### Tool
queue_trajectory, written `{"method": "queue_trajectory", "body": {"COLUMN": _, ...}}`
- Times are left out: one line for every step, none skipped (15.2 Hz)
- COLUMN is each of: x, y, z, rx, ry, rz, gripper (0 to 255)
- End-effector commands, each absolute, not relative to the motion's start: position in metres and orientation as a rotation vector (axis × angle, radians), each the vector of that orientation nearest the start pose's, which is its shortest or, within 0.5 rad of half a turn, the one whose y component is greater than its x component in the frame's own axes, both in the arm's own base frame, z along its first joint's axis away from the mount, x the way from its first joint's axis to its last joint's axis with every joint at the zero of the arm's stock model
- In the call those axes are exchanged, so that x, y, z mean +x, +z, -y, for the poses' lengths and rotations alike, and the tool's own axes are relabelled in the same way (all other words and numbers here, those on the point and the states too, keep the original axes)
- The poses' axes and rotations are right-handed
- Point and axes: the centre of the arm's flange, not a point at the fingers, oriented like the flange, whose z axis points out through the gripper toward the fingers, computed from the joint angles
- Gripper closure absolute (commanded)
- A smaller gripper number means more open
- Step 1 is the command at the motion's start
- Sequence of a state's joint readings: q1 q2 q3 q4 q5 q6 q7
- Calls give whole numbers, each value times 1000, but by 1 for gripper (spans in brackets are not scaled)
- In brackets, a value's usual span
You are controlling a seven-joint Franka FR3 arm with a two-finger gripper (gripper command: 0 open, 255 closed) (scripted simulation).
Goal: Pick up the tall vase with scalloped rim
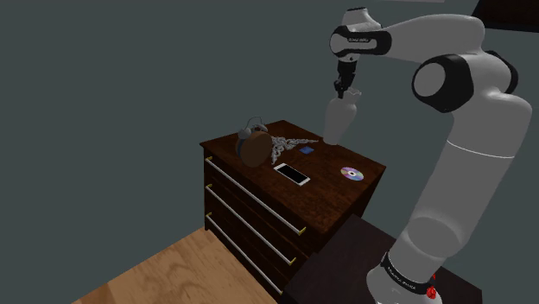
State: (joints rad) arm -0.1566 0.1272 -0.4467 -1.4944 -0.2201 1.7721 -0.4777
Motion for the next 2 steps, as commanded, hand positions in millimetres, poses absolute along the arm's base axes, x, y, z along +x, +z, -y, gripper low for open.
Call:
{"method": "queue_trajectory", "body": {"x": 501, "y": 623, "z": 348, "rx": -3457, "ry": 0, "rz": -158, "gripper": 255}}
{"method": "queue_trajectory", "body": {"x": 501, "y": 623, "z": 348, "rx": -3457, "ry": 0, "rz": -158, "gripper": 255}}
